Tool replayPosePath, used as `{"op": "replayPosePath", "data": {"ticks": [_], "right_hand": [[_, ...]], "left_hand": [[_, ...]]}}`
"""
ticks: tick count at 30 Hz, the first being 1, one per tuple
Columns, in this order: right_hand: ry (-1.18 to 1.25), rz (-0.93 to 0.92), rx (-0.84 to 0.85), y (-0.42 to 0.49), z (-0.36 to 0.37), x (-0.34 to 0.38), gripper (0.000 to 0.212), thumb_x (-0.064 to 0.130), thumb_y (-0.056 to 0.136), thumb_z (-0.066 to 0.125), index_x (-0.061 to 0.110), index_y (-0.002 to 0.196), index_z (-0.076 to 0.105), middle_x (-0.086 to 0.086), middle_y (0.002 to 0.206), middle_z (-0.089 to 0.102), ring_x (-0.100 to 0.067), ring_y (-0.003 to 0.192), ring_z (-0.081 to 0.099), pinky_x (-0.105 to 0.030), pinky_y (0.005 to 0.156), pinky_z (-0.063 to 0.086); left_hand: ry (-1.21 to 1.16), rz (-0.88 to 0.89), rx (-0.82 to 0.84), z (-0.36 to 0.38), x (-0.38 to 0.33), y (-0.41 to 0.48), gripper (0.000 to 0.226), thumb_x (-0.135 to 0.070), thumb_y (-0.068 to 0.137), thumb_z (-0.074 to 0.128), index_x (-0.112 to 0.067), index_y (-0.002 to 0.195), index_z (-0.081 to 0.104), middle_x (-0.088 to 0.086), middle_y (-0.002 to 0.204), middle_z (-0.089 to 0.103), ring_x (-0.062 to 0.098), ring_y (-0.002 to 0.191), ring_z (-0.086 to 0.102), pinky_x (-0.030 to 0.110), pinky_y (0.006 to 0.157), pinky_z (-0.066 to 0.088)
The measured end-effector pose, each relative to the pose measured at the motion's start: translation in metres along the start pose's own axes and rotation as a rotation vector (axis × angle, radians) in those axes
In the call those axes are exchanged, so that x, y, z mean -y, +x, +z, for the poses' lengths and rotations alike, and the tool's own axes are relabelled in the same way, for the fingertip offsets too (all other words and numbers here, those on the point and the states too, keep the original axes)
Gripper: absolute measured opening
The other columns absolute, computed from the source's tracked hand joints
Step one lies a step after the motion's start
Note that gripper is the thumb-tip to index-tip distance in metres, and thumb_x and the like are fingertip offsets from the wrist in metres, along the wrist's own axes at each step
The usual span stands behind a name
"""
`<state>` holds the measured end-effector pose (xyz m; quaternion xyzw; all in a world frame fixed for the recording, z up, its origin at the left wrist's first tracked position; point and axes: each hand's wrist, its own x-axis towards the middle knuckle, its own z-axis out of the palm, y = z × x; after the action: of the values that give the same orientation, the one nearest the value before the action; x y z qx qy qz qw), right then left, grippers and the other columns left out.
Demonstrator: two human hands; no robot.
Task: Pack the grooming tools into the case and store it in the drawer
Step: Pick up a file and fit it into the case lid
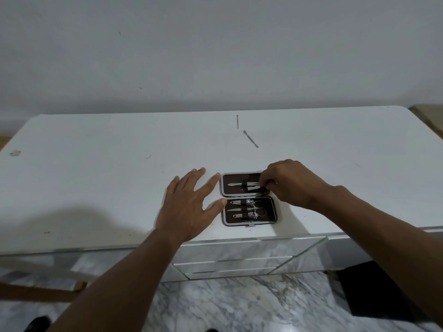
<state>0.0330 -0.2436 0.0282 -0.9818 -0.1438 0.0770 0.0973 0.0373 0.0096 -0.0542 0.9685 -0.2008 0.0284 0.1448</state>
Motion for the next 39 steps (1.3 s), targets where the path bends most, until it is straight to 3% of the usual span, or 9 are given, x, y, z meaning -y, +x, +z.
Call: {"op": "replayPosePath", "data": {"ticks": [11,28,39], "right_hand": [[-0.008,-0.001,0.03,0.01,0.003,0.009,0.023,0.008,0.082,0.055,0.022,0.088,0.072,-0.003,0.088,0.073,-0.027,0.082,0.065,-0.039,0.075,0.055],[-0.105,0.023,0.052,0.013,0.007,0.008,0.023,0.008,0.08,0.055,0.023,0.09,0.07,-0.004,0.093,0.07,-0.03,0.085,0.064,-0.04,0.074,0.055],[-0.008,-0.013,0.061,0.018,0.008,0.016,0.022,0.007,0.084,0.054,0.021,0.092,0.07,-0.006,0.093,0.072,-0.029,0.086,0.064,-0.04,0.076,0.054]], "left_hand": [[0.012,0.001,-0.004,-0.001,-0.001,0.001,0.069,-0.074,0.088,0.017,-0.044,0.149,0.023,-0.005,0.16,0.024,0.014,0.147,0.015,0.042,0.12,0.009],[-0.006,-0.003,-0.001,-0.001,-0.001,0.0,0.069,-0.074,0.087,0.018,-0.044,0.149,0.025,-0.005,0.16,0.024,0.014,0.147,0.015,0.042,0.12,0.008],[-0.004,-0.006,-0.001,-0.002,-0.002,0.0,0.07,-0.074,0.086,0.018,-0.043,0.149,0.026,-0.005,0.159,0.025,0.014,0.147,0.015,0.043,0.121,0.009]]}}
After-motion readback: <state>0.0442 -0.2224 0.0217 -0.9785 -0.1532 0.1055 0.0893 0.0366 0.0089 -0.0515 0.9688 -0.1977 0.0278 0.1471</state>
